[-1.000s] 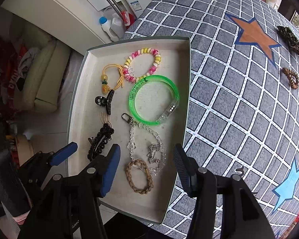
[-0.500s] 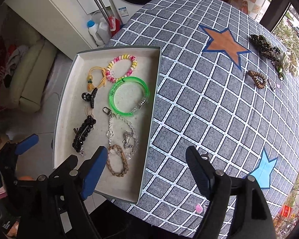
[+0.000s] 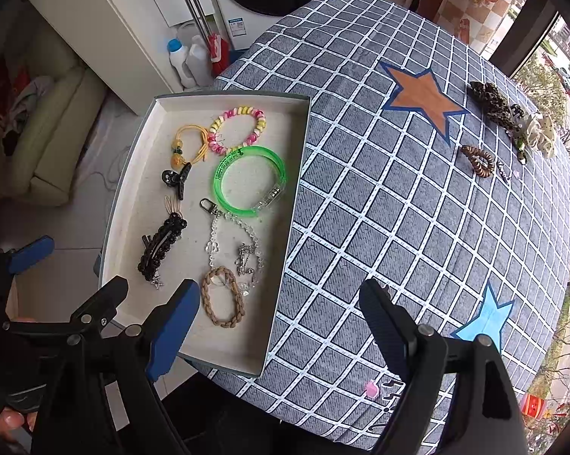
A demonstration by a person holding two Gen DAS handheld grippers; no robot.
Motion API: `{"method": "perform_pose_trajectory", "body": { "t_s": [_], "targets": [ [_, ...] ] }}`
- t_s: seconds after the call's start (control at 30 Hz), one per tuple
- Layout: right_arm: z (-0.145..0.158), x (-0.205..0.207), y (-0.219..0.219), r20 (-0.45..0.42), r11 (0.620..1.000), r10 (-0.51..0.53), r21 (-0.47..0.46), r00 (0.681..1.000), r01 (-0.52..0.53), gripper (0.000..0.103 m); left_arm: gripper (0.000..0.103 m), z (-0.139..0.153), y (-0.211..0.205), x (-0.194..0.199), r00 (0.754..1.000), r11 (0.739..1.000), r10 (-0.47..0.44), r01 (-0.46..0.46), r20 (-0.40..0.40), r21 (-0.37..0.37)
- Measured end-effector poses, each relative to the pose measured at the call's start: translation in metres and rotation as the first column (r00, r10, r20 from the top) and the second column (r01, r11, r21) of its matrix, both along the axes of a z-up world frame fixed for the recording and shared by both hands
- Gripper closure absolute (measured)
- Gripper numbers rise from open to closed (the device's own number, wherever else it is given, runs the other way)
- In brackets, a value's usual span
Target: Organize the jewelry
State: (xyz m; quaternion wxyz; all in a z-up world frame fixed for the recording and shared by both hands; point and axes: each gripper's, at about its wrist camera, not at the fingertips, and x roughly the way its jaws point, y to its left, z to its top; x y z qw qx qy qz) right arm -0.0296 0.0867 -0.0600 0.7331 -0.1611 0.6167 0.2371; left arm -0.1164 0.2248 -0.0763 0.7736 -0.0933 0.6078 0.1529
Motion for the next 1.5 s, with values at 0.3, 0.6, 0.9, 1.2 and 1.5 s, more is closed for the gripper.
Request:
{"method": "perform_pose_trajectory", "body": {
  "t_s": [0.3, 0.6, 0.9, 1.2, 1.5],
  "targets": [
    [0.0034, -0.0016, -0.0002, 0.001, 1.0, -0.001, 0.0, 1.0, 0.001, 0.015, 0.0, 0.0024, -0.0009, -0.0027, 1.0, 1.0, -0.005, 0.005, -0.005, -0.003],
    [0.0048, -0.005, -0.0002, 0.003, 1.0, 0.0, -0.002, 1.0, 0.0, 0.015, 0.0, 0.0028, -0.0019, -0.0031, 1.0, 1.0, -0.005, 0.005, -0.007, -0.002],
    [0.0054, -0.005, -0.0007, 0.004, 1.0, 0.003, -0.002, 1.0, -0.003, 0.015, 0.0, 0.0032, -0.0024, -0.0033, 1.0, 1.0, -0.009, 0.009, -0.007, -0.001],
    [0.0067, -0.0064, -0.0009, 0.002, 1.0, 0.006, -0.001, 1.0, -0.006, 0.015, 0.0, 0.0036, -0.0033, -0.0037, 1.0, 1.0, -0.012, 0.012, -0.009, 0.001],
    [0.0074, -0.0075, -0.0007, 0.003, 1.0, 0.007, 0.0, 1.0, -0.007, 0.015, 0.0, 0.0032, -0.0041, -0.0052, 1.0, 1.0, -0.012, 0.012, -0.01, 0.004]
  ]
}}
